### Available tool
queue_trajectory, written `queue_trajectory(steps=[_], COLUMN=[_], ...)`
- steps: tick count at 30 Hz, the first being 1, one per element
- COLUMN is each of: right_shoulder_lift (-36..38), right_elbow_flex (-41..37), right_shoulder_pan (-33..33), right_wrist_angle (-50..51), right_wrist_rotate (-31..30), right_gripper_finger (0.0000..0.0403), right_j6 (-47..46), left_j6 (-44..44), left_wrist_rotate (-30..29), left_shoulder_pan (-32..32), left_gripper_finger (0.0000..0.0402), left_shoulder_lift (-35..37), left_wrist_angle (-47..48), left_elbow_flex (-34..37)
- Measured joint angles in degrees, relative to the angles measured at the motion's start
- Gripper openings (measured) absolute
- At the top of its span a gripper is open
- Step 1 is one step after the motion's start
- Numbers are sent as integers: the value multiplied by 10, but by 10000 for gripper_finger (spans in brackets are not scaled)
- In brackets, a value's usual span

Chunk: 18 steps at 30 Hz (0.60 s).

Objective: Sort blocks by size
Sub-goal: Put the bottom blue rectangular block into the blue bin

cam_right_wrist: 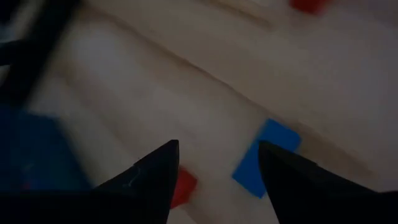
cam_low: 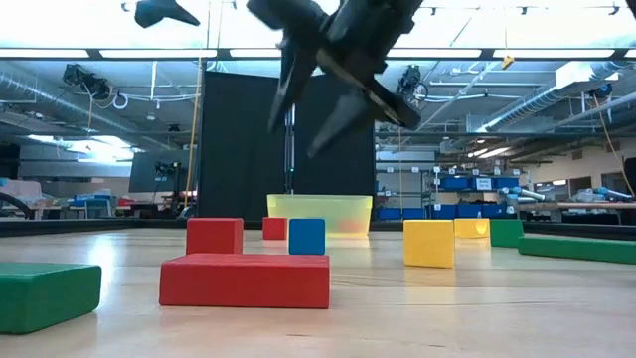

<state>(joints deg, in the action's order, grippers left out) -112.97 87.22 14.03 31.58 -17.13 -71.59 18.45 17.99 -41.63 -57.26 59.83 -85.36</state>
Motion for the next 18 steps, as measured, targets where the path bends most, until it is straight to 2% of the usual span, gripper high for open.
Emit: queue_trajectory(steps=[2, 5, 12, 18], right_shoulder_lift=[-26, -66, -144, -155], right_elbow_flex=[35, 89, 192, 215], right_shoulder_pan=[1, 2, -7, -8], right_wrist_angle=[52, 112, 206, 258], right_wrist_rotate=[-2, -11, -5, -8], right_gripper_finger=[240, 253, 303, 347], right_j6=[-62, -107, -120, -136], left_j6=[0, -2, -2, -1], left_wrist_rotate=[0, 1, 8, 22], left_shoulder_pan=[0, 0, 0, 0], left_gripper_finger=[310, 310, 310, 310], left_shoulder_lift=[16, 36, 53, 53], left_wrist_angle=[9, 9, 9, 10], left_elbow_flex=[0, 0, 0, 0])
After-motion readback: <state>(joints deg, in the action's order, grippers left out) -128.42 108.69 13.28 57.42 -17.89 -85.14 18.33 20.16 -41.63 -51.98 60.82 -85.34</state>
